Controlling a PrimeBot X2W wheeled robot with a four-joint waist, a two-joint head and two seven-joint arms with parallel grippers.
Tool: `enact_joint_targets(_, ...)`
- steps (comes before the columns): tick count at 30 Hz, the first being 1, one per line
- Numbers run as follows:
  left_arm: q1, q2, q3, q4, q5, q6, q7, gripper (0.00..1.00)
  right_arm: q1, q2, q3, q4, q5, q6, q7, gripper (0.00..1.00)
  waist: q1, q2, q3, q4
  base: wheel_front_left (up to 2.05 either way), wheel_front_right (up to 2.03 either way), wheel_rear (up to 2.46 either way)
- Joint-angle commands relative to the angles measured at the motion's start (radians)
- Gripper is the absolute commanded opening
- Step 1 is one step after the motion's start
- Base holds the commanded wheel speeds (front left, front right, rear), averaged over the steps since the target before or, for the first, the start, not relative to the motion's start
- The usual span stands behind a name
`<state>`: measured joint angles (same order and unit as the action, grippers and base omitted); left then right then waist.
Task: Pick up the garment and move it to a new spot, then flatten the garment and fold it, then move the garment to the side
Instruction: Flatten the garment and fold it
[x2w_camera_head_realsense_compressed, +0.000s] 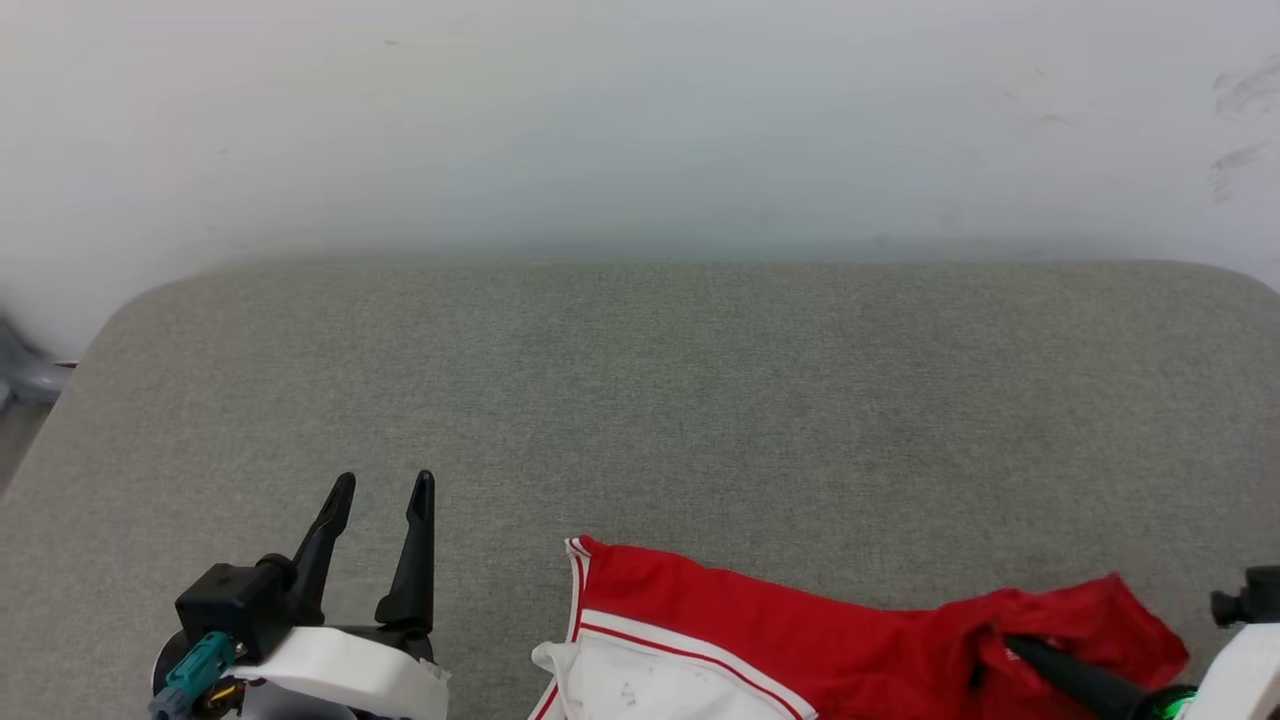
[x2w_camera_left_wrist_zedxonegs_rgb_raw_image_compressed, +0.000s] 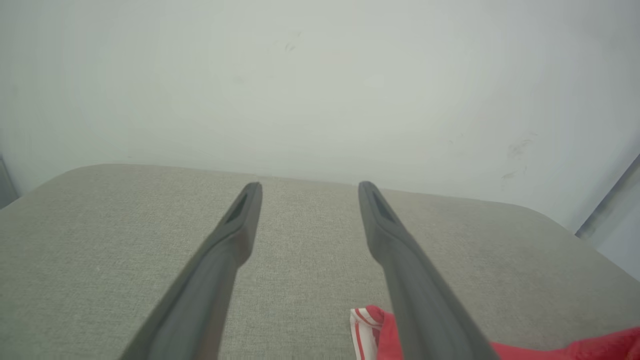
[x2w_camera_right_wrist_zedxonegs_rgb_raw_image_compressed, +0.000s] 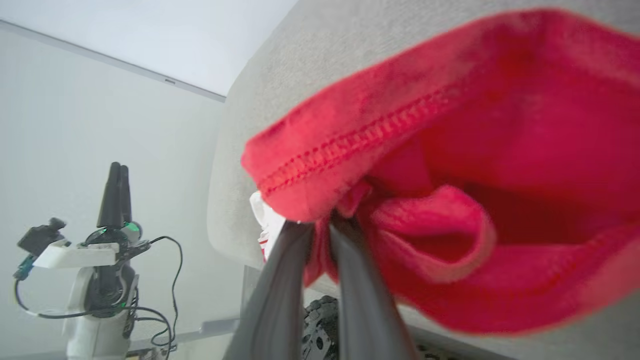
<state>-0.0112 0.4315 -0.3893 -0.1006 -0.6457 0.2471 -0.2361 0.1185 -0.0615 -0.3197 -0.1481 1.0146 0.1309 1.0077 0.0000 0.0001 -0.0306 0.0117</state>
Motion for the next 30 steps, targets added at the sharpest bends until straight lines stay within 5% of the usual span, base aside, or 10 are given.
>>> enact_joint_targets(1,-0.018,-0.003,-0.004,0.003,0.002,-0.004,-0.001,1.0,-0.014,0.008,0.014,0.003,0.029,-0.001,0.014,0.0,0.0,-0.0001,0.002,0.012,0.0,0.0,0.0)
enact_joint_targets(8,-0.045,-0.021,-0.017,0.027,-0.005,-0.02,-0.002,1.0,-0.037,0.012,0.255,0.073,0.189,-0.001,-0.031,0.0,0.0,-0.0001,0.015,0.07,0.0,0.0,0.0)
enact_joint_targets(18,-0.106,-0.056,-0.047,0.07,-0.003,-0.063,-0.008,1.0,-0.212,0.011,0.656,0.23,0.259,-0.001,-0.326,0.0,0.0,-0.0001,0.077,0.177,0.0,0.0,0.0)
enact_joint_targets(30,-0.151,-0.102,-0.037,0.127,0.005,-0.097,-0.024,1.0,-0.333,0.011,0.769,0.501,0.151,-0.001,-0.528,0.02,0.0,-0.0001,0.18,0.204,0.0,0.0,0.0)
